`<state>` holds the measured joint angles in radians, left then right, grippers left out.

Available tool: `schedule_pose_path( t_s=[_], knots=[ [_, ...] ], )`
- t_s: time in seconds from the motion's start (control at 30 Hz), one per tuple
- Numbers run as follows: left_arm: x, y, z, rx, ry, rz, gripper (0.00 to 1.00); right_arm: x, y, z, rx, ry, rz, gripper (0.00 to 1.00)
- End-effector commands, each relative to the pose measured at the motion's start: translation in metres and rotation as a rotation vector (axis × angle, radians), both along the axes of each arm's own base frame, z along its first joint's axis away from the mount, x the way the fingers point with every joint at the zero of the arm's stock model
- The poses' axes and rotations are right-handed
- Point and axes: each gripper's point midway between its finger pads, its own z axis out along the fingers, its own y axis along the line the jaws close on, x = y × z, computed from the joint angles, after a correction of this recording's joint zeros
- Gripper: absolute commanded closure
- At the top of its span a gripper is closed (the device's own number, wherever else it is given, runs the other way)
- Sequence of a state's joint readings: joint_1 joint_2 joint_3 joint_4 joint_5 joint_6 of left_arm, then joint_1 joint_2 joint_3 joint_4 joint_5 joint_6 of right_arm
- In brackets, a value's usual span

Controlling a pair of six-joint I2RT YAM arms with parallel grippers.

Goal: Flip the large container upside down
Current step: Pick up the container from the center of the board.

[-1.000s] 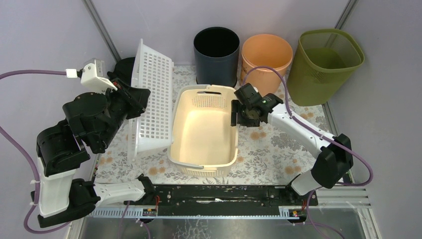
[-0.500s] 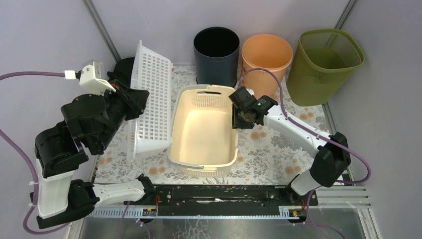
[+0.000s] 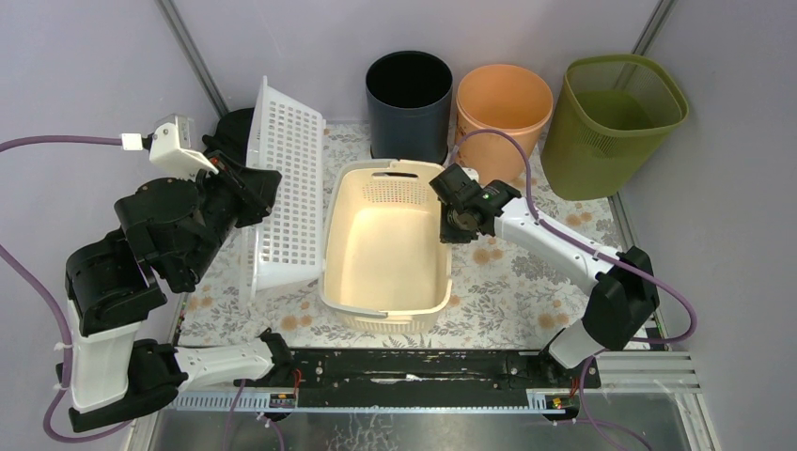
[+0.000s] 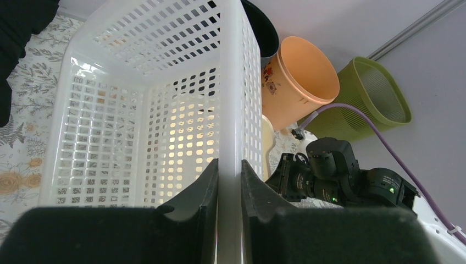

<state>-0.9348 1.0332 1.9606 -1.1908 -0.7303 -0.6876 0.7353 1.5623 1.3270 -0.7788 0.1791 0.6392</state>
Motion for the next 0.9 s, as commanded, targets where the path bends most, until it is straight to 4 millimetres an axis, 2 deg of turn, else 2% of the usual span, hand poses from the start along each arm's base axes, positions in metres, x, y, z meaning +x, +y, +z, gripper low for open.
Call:
schedule_pose_path(
  t_s=[0.0, 0.3, 0.53, 0.87],
  knots=[
    [0.002, 0.004, 0.010, -0.047, -0.031, 0.027, 0.82, 0.007, -0.004, 0.010, -0.038, -0.035, -0.012, 0.83],
    [0.002, 0.004, 0.010, -0.044, -0.030, 0.029, 0.82, 0.007, 0.002, 0.036, 0.024, -0.075, 0.002, 0.89],
    [0.003, 0.001, 0.007, -0.040, -0.024, 0.025, 0.82, 0.005, 0.003, 0.060, 0.067, -0.108, 0.015, 0.90],
    [0.006, -0.003, 0.005, -0.037, -0.019, 0.022, 0.82, 0.000, -0.005, 0.080, 0.077, -0.141, 0.017, 0.90]
  ],
)
